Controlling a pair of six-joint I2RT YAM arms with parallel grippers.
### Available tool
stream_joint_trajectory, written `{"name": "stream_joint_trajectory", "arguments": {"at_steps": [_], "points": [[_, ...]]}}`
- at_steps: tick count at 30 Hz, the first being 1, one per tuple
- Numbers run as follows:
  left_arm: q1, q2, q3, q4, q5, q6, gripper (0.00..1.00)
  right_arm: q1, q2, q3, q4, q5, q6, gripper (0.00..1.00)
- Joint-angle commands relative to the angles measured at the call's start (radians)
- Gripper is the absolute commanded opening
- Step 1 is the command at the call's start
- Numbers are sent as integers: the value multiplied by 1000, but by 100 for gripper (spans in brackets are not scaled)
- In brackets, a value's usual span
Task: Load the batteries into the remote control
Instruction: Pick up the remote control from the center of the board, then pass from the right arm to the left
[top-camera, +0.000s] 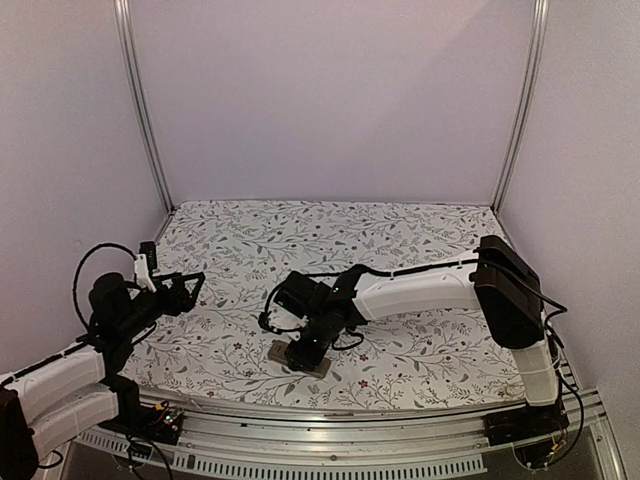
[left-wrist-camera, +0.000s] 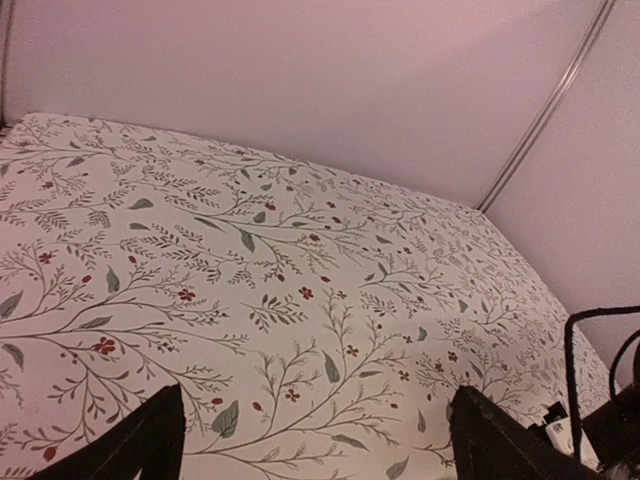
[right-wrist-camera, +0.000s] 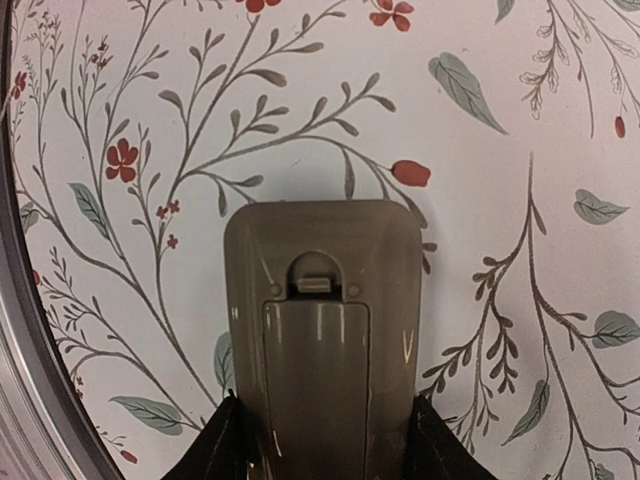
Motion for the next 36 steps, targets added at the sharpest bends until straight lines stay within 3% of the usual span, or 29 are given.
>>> {"name": "stream_joint_trajectory", "arguments": {"at_steps": [1,5,6,8,10,12,17,20,23,27,33,36], "points": [[5,-35,104,23,246,132,89,-26,-20,21,19,-114,10,16],[-10,-52,208,-30,508,436,87,-86,-104,-10,99,-337,3,11],[-17,-61,230,-82,580,613,87,-98,-135,-24,124,-398,-3,11],[-56,-84,279,-340,650,967,87,-121,-173,-29,155,-490,-10,10],[-130,-96,340,-590,626,1312,86,-142,-204,-23,166,-551,-19,10],[-214,-92,401,-741,558,1557,88,-154,-223,-9,165,-571,-21,10],[-411,14,570,-951,325,1909,92,-157,-247,29,147,-561,-18,9],[-528,75,612,-969,144,1990,89,-146,-266,31,149,-539,-11,8],[-606,103,614,-874,13,1983,86,-125,-280,27,138,-503,-19,8],[-643,107,598,-847,-12,2006,81,-104,-296,18,140,-490,-18,8],[-683,132,571,-798,-82,2018,56,-90,-313,7,140,-486,-29,7],[-693,142,580,-795,-86,2004,54,-88,-323,-10,157,-489,-24,7]]}}
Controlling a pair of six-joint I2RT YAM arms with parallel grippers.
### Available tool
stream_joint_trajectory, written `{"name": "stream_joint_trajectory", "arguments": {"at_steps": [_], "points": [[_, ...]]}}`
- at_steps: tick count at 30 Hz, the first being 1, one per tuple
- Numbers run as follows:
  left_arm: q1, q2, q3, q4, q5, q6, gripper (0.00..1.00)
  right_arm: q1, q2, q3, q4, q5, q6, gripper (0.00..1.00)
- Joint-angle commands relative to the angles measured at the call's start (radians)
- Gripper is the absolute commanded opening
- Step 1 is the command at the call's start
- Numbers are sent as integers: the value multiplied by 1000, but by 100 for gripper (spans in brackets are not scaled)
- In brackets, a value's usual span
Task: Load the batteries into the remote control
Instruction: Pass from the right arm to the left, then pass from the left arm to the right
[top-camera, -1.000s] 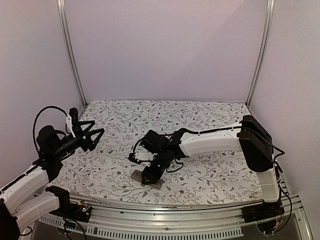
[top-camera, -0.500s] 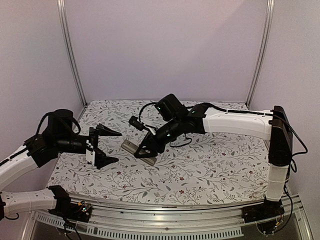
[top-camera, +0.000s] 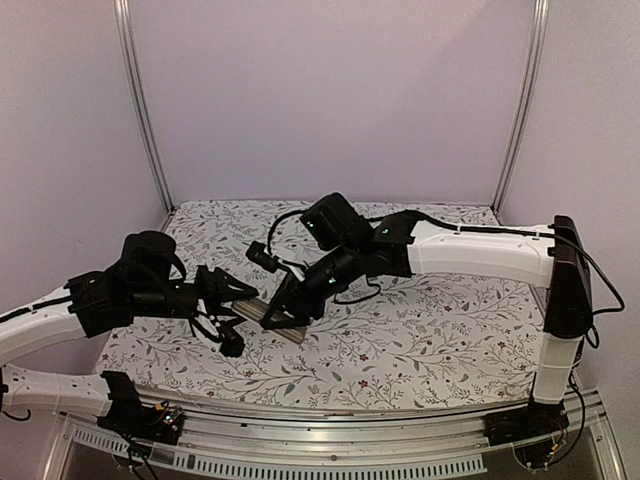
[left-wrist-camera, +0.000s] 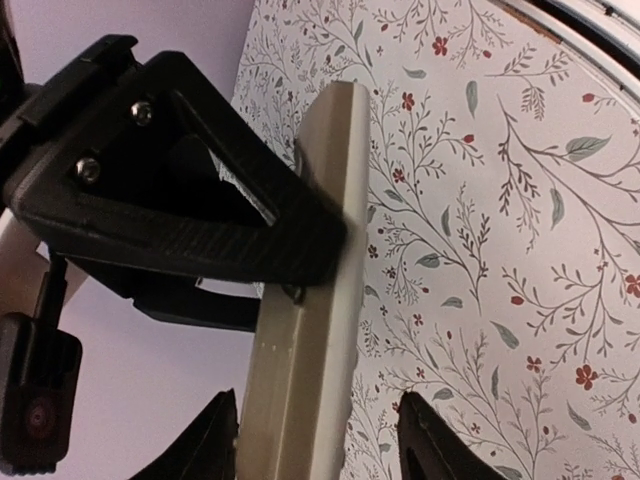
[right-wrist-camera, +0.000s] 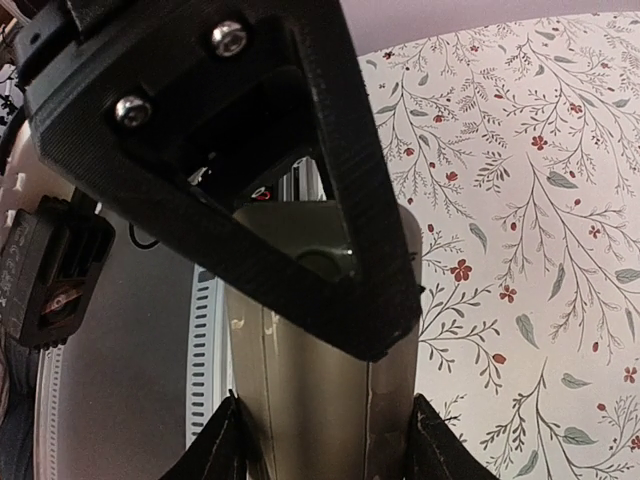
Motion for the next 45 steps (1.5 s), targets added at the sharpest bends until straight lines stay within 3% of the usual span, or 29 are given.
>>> {"name": "stream_joint_trajectory", "arguments": {"at_steps": [1,4,13,15,16,18,19,24,28,31,36,39,45], "points": [[-28,14,-6,28,-45,0,51,5,-57,-26,24,0,-9,7],[-43,11,-14,44,-47,-4,31,6,-53,-27,31,-1,-7,6],[-63,-37,-60,69,-18,-40,0,5,-49,-25,35,39,-2,9],[-66,-49,-73,91,-14,-59,0,4,-52,-21,40,77,8,27],[-66,-55,-78,108,-11,-75,0,3,-57,-22,46,102,13,42],[-66,-66,-90,170,-9,-149,0,2,-74,-31,66,178,22,93],[-66,-71,-97,212,-15,-207,0,2,-96,-40,86,221,39,99],[-47,-52,-50,417,-86,-648,0,-15,-228,-144,307,381,129,99],[21,-24,30,523,-32,-1127,0,-21,-400,-354,702,492,204,99],[44,-10,50,627,-28,-1344,0,-21,-492,-509,1006,629,308,99],[41,36,53,790,-118,-1412,0,-7,-511,-632,1267,792,588,99],[41,82,54,841,-226,-1368,0,21,-455,-621,1390,814,612,99],[22,100,54,864,-228,-1331,0,28,-325,-486,1417,716,642,99]]}}
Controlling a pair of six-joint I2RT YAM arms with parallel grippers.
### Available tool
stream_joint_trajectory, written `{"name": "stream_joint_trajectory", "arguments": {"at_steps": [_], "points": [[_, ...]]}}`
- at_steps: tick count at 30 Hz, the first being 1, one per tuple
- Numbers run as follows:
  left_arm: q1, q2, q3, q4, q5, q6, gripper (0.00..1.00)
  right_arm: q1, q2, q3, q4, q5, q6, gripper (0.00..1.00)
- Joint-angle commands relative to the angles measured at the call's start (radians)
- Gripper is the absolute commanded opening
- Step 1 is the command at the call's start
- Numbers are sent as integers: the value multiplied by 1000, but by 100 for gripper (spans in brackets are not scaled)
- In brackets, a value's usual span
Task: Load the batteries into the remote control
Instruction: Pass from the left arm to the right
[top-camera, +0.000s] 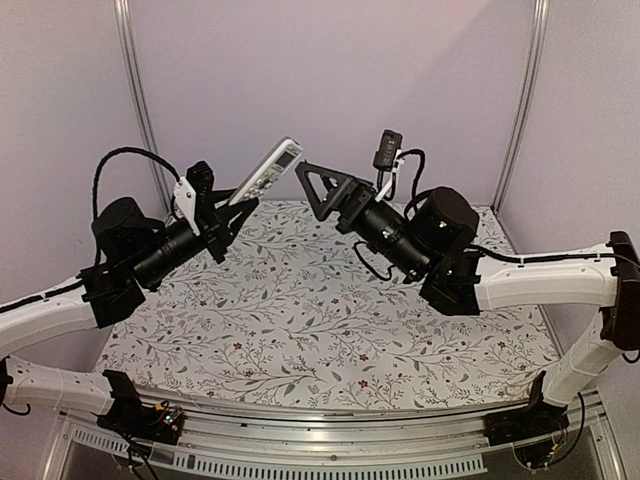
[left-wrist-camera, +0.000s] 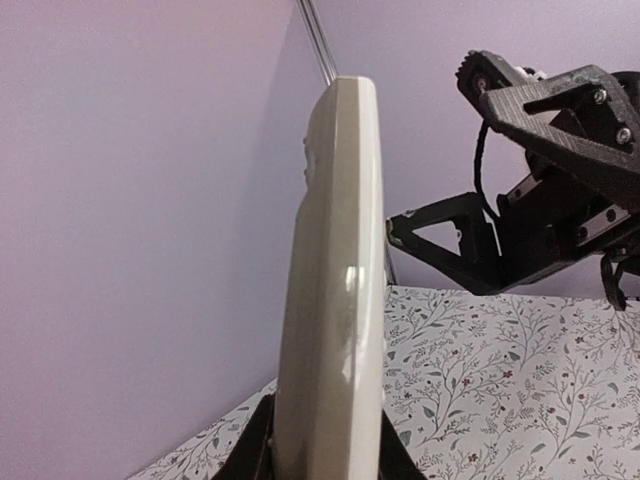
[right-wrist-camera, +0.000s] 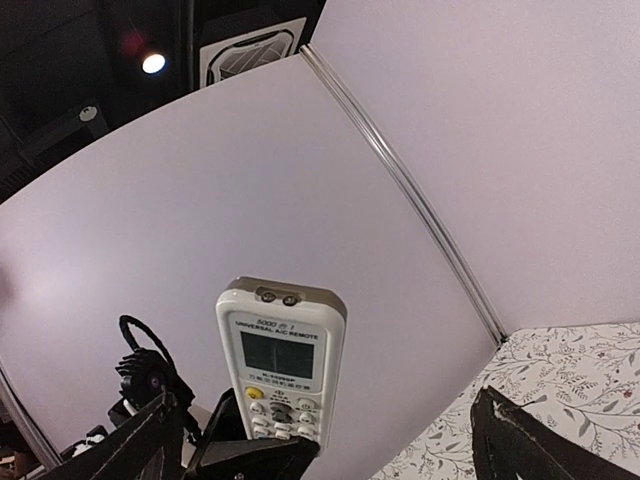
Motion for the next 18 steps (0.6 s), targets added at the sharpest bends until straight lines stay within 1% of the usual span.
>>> {"name": "stream_joint_trajectory", "arguments": {"at_steps": [1,4,11,14,16,18], "points": [[-17,0,17,89,-38,13,0,11,90,105,101,-37,85,99],[-28,9,17,93,-42,62,0,10,158,158,98,-53,117,99],[-43,36,-5,116,-179,188,0,11,250,261,95,-102,153,93],[-44,40,-9,123,-192,210,0,11,279,288,92,-122,167,91],[-44,40,-13,131,-183,211,0,11,301,308,88,-139,176,85],[-48,39,-16,138,-163,222,0,9,317,318,88,-142,185,75]]}}
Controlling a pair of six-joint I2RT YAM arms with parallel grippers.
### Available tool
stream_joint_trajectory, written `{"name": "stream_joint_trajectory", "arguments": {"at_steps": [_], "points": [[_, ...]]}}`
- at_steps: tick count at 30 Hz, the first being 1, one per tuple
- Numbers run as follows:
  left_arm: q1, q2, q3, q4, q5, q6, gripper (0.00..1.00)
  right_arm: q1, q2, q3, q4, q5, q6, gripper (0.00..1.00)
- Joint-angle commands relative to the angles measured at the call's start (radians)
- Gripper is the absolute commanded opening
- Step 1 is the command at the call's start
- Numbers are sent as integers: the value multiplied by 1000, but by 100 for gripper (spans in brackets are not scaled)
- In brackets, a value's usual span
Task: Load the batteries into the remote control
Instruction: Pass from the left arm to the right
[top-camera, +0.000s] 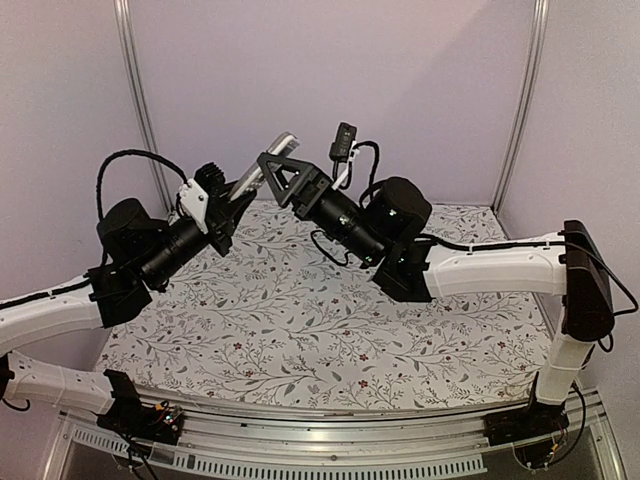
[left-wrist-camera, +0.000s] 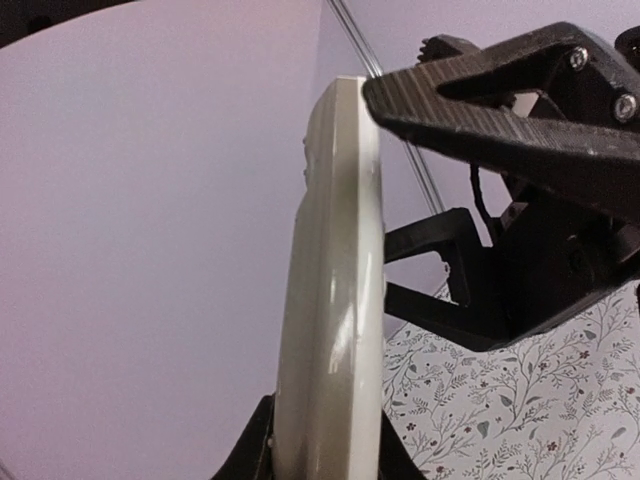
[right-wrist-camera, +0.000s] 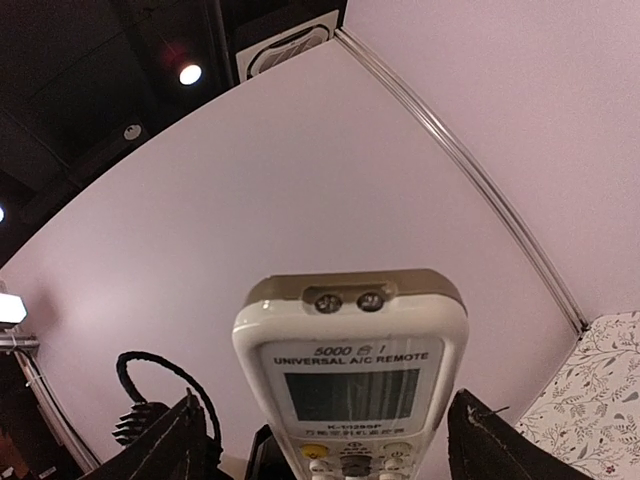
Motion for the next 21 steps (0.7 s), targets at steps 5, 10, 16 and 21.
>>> {"name": "stream_joint_trajectory", "arguments": {"at_steps": [5,10,16,21], "points": [[-29,-4,-27,71,0,72,0,-7,67,63,17,-83,41,52],[-29,-9,-40,65,-1,68,0,-10,66,56,28,-90,43,31],[-28,-38,-79,-32,73,37,56,-40,6,-34,-7,-79,29,4],[-24,-108,-141,-186,229,-103,100,-133,-117,-8,-572,-76,-40,0]]}}
